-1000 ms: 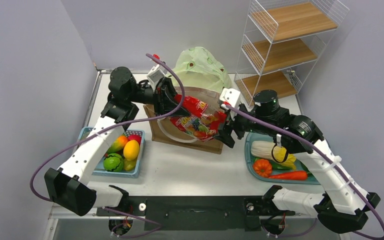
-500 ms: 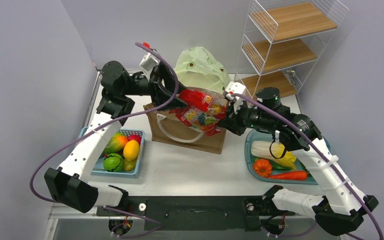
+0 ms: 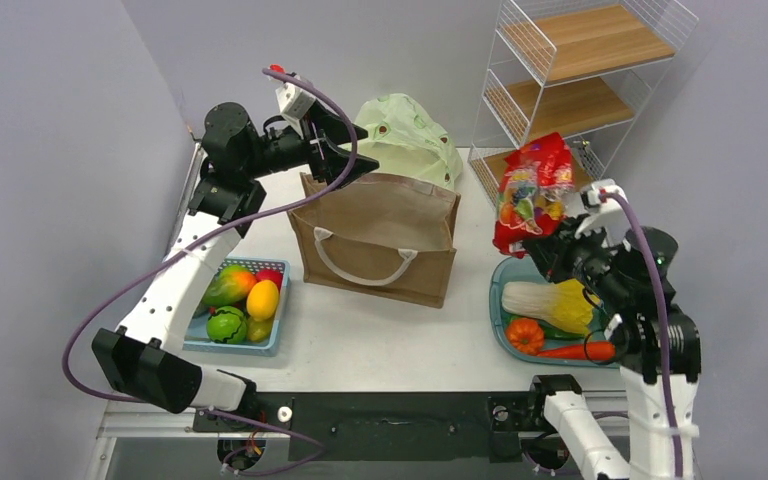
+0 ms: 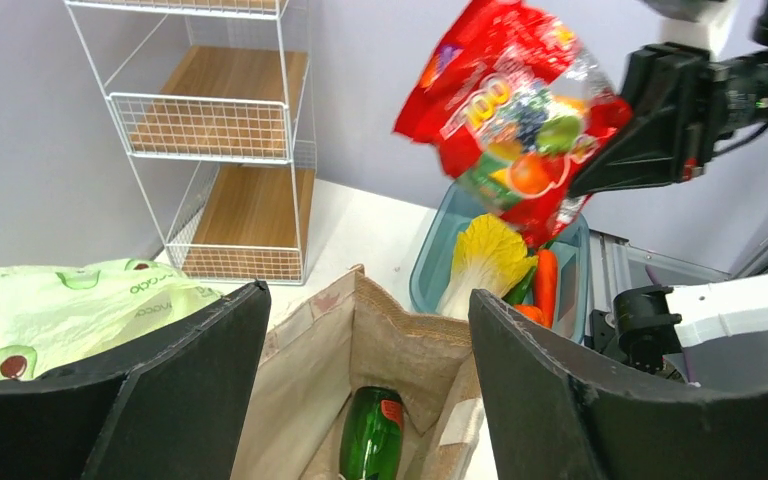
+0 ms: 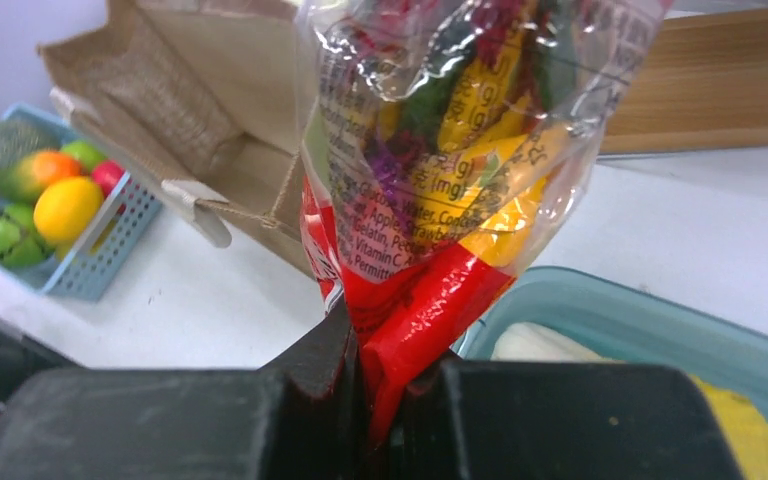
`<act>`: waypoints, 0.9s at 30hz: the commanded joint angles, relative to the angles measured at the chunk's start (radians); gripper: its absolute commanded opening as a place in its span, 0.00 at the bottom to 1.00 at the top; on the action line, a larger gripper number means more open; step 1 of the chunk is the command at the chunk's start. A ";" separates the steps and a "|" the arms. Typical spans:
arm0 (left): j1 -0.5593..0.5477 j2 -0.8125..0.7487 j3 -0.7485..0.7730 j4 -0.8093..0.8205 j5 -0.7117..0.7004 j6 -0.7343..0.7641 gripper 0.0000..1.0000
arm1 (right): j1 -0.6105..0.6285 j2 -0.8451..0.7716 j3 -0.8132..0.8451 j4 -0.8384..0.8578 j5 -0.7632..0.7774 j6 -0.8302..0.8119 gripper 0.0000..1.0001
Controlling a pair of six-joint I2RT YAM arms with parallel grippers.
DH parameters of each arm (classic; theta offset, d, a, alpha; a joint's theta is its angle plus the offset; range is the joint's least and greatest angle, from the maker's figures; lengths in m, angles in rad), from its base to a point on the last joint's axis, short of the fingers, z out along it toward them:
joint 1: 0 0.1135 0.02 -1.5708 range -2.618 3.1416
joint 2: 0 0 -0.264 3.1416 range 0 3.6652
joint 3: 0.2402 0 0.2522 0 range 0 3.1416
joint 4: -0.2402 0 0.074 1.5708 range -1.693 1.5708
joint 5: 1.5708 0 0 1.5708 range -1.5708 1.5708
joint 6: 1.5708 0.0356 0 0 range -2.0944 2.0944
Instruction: Untie the knot of the grocery bags and take out the mixed food
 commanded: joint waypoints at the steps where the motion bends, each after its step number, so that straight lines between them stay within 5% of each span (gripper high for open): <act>1: 0.003 0.016 0.039 0.011 -0.019 0.010 0.71 | -0.135 -0.110 -0.049 0.147 -0.031 0.150 0.00; 11: -0.001 -0.030 -0.016 0.012 0.003 0.047 0.71 | -0.217 0.006 0.028 0.238 0.057 0.221 0.00; 27: 0.003 -0.113 -0.111 -0.066 -0.013 0.173 0.72 | -0.393 0.447 0.290 0.450 -0.162 0.205 0.00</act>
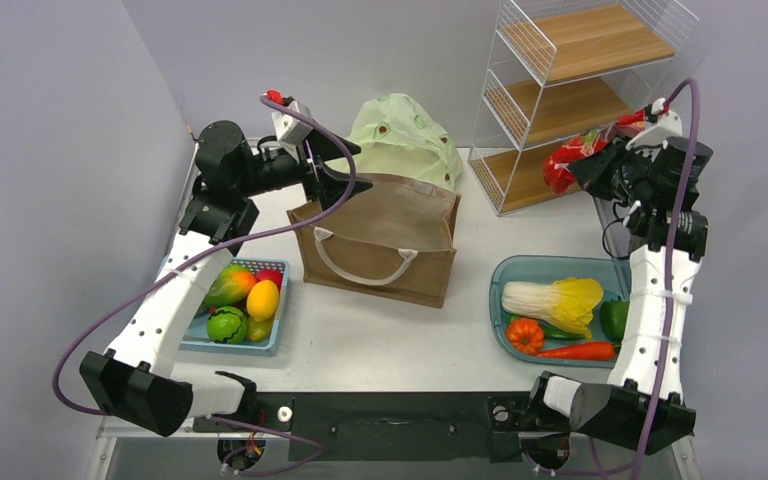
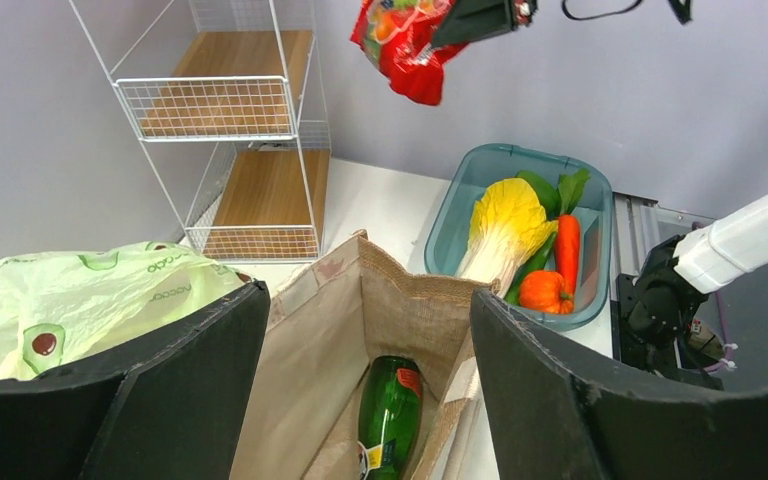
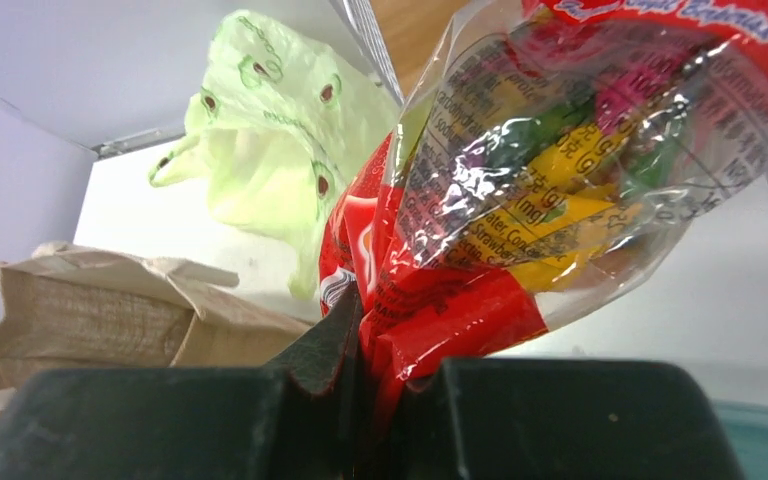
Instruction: Untie the knot of the grocery bags and take out the mixed food
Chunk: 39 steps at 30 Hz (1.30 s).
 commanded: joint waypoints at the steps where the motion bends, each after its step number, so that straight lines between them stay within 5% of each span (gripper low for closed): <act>1: 0.003 -0.015 0.005 -0.023 -0.007 0.049 0.72 | -0.001 0.065 0.110 0.284 -0.100 0.014 0.00; 17: 0.010 0.002 0.070 -0.215 -0.048 0.188 0.72 | 0.023 0.392 0.319 0.526 -0.115 0.139 0.00; 31: 0.015 0.034 0.162 -0.366 -0.095 0.253 0.73 | 0.040 0.535 0.169 0.908 -0.150 0.282 0.00; 39: 0.015 0.051 0.188 -0.399 -0.118 0.264 0.73 | 0.035 0.589 0.144 0.934 -0.140 0.300 0.00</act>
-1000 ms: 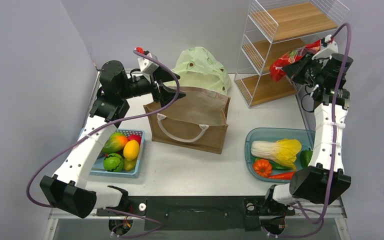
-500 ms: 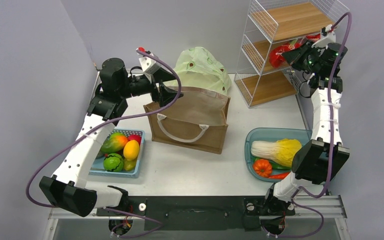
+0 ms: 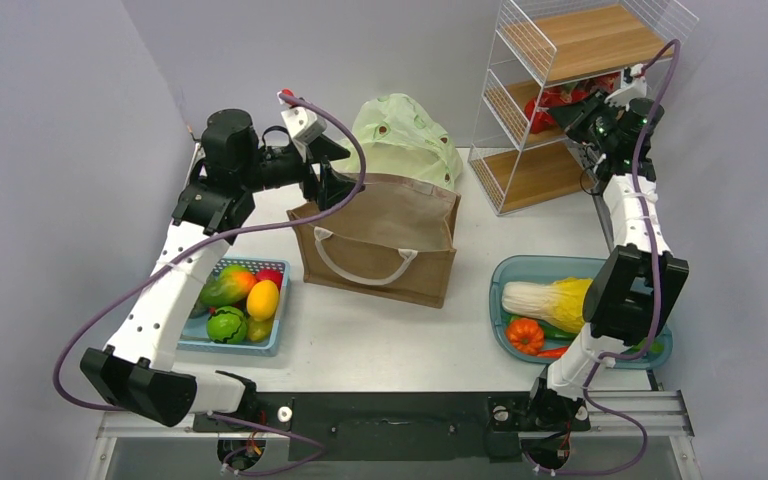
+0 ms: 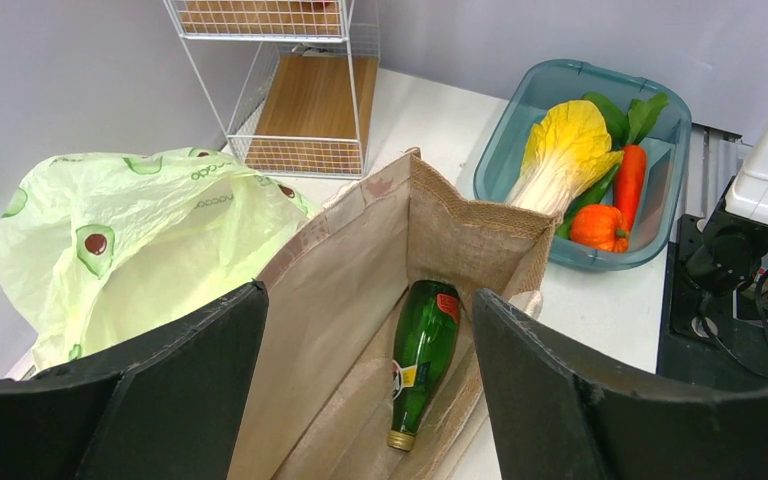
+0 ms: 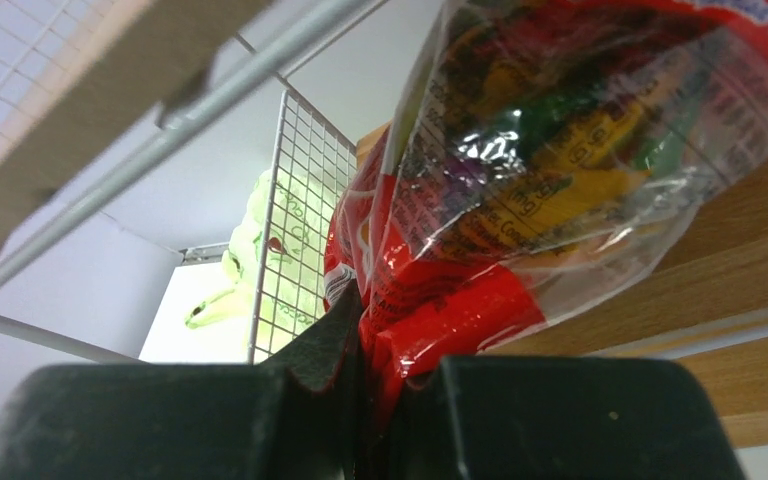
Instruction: Untie the knot of the grocery bags and take out the mixed food
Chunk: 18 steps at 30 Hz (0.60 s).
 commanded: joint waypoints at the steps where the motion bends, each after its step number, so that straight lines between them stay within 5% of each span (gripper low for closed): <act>1: 0.006 0.010 0.059 -0.019 -0.020 0.016 0.73 | -0.006 -0.039 -0.028 0.169 -0.022 0.002 0.00; 12: 0.006 0.038 0.046 0.041 0.005 -0.035 0.73 | -0.030 -0.006 -0.003 -0.138 0.027 -0.057 0.04; 18: 0.005 0.049 0.051 0.051 0.010 -0.038 0.73 | -0.007 0.034 0.023 -0.088 0.033 0.009 0.07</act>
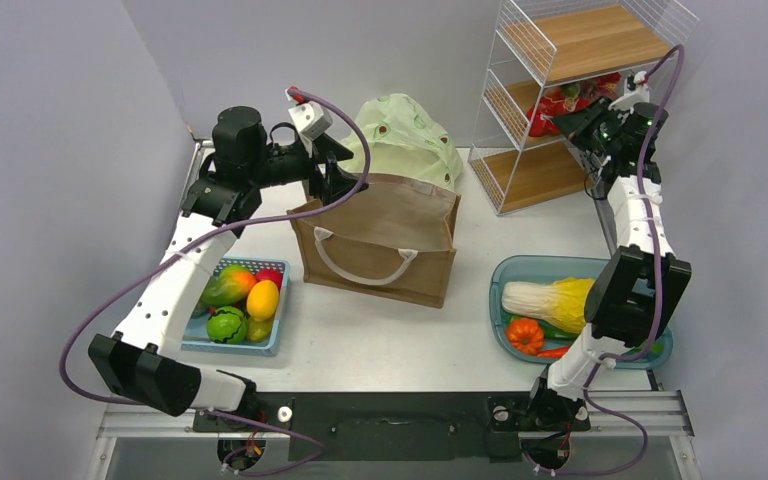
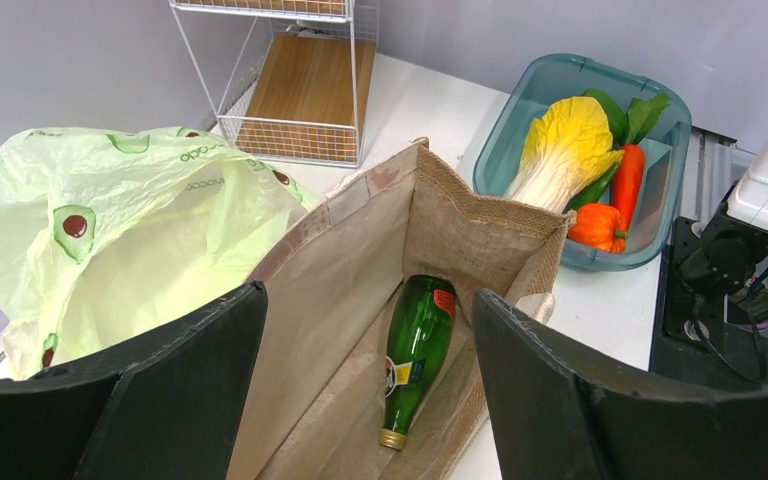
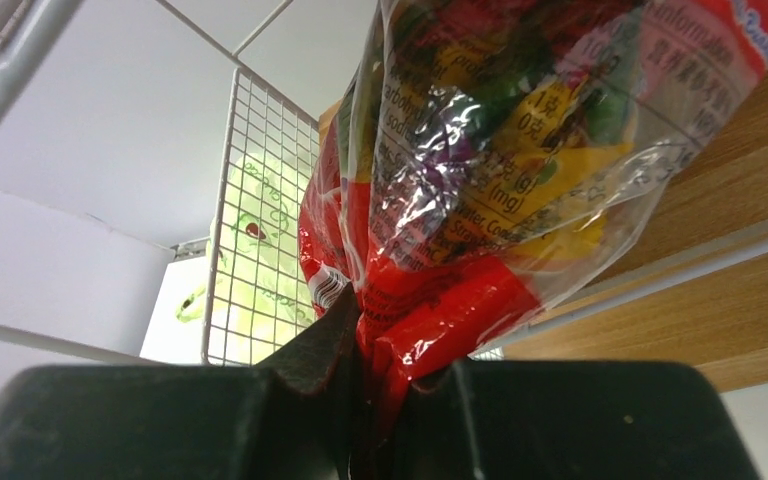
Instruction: Untie the knot of the grocery bags and take out the mixed food
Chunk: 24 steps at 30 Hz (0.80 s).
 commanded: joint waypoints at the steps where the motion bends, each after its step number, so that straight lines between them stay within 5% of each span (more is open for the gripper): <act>1: 0.005 0.001 0.042 0.048 0.016 -0.009 0.73 | 0.017 0.044 0.054 -0.012 0.031 0.023 0.07; 7: 0.006 0.010 0.052 0.041 0.016 -0.001 0.73 | 0.026 0.063 0.082 0.018 0.039 0.047 0.10; 10: 0.006 0.006 0.046 0.045 0.019 0.004 0.73 | 0.008 0.016 0.032 0.018 0.041 0.048 0.32; 14: 0.005 0.004 0.031 0.066 0.026 -0.006 0.73 | -0.006 -0.042 -0.014 0.011 0.057 0.039 0.47; 24: 0.005 -0.008 0.004 0.099 0.041 -0.023 0.73 | -0.048 -0.113 -0.031 -0.107 0.149 -0.022 0.56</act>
